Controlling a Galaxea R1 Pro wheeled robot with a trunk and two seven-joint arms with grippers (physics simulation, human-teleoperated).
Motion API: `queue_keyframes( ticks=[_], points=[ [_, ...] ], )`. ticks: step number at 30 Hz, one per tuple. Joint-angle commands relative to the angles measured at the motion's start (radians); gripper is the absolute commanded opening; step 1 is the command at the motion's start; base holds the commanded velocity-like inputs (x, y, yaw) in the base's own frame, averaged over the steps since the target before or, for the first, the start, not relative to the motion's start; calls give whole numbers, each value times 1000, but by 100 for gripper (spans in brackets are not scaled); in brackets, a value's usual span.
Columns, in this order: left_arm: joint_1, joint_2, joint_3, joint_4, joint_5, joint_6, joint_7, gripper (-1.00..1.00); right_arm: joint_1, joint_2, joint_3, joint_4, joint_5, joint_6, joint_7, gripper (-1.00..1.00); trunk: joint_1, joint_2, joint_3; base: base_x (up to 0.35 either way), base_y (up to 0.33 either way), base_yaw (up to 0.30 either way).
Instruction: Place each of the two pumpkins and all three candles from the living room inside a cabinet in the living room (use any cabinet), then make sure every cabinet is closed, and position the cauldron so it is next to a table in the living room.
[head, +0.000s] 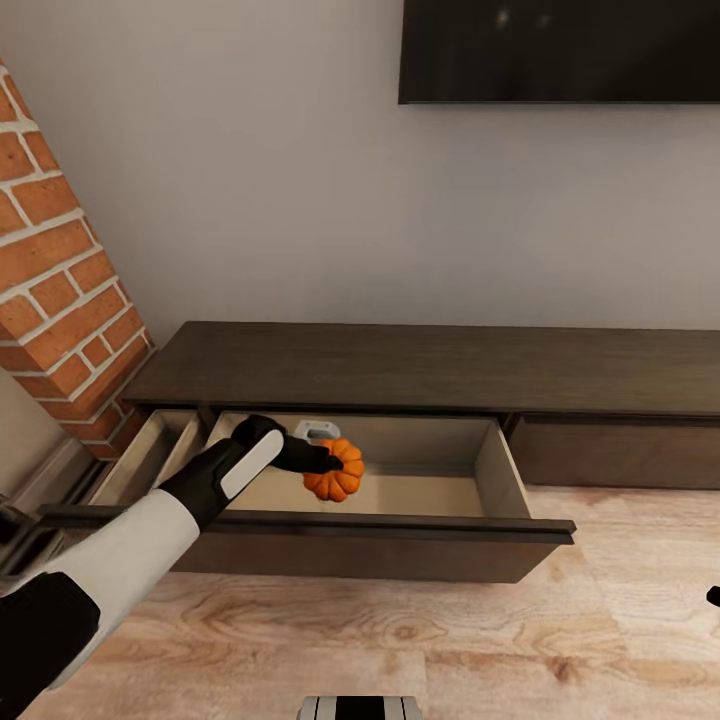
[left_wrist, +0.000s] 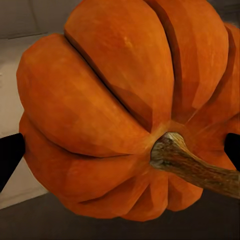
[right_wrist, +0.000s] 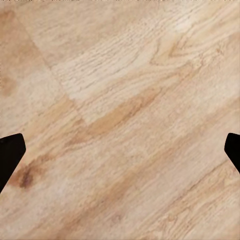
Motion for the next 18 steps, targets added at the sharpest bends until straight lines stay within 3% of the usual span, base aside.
queue_keyframes(
  ticks=[1, 10, 18],
  points=[
    [-1, -2, -5, 1, 11, -9, 16, -100, 0, 0, 0, -1, -11, 3, -10, 100, 0, 0, -1, 0, 0, 0],
    [-1, -57, -2, 83, -12, -29, 66, -100, 0, 3, 0, -12, -11, 4, -9, 100, 0, 0, -1, 0, 0, 0],
    [-1, -68, 6, 109, -31, -36, 83, -100, 0, 4, 0, -19, -11, 4, -9, 100, 0, 0, -1, 0, 0, 0]
  ],
)
